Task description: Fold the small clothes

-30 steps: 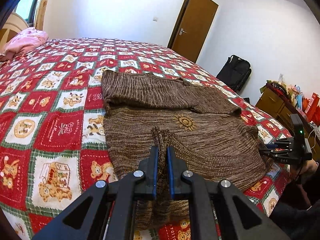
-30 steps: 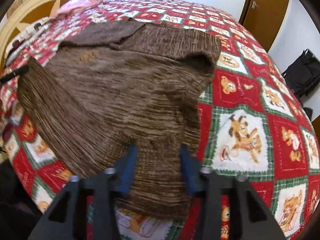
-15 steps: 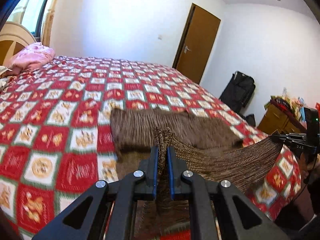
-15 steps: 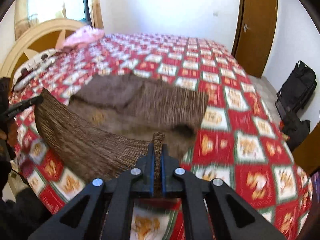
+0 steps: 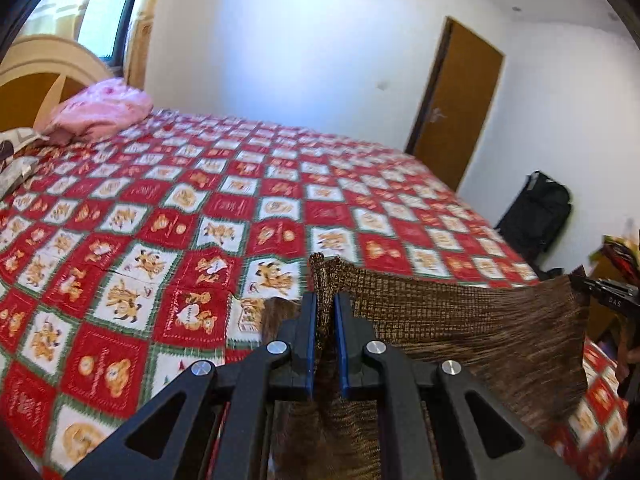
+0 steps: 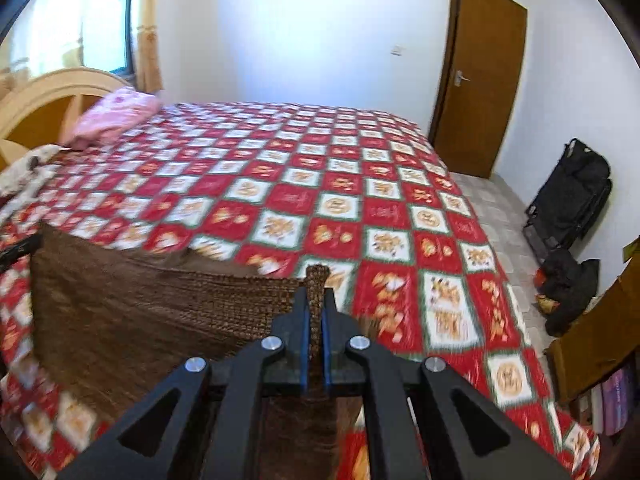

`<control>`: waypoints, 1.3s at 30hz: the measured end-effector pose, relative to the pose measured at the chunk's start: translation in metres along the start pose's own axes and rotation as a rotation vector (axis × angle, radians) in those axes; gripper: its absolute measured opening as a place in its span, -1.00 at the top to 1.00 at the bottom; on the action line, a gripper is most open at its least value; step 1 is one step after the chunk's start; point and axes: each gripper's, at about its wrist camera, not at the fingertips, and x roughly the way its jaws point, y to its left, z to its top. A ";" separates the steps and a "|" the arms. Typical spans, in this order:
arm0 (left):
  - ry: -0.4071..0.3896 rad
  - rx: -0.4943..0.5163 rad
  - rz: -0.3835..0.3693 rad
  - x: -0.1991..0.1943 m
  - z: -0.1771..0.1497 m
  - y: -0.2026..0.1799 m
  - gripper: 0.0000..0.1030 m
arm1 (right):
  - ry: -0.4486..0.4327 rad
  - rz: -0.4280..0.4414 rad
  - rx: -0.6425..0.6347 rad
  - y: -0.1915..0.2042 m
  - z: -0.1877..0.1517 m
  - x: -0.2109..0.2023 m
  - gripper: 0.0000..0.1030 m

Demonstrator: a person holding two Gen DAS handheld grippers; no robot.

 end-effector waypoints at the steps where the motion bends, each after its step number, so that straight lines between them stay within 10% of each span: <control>1: 0.011 -0.009 0.015 0.013 -0.001 0.002 0.84 | 0.019 -0.002 0.023 -0.003 0.002 0.017 0.87; 12: 0.165 -0.113 0.111 0.111 -0.030 0.026 0.83 | 0.104 -0.124 -0.026 -0.002 -0.036 0.137 0.87; 22: 0.202 -0.152 0.102 0.120 -0.032 0.032 0.74 | 0.158 -0.019 0.072 -0.026 -0.039 0.156 0.76; 28: 0.210 -0.162 0.102 0.093 -0.020 0.042 0.37 | 0.000 0.053 0.307 -0.073 -0.039 0.068 -0.19; 39: 0.173 -0.028 0.070 -0.037 -0.080 0.021 0.21 | 0.188 0.193 0.363 -0.065 -0.158 -0.038 0.01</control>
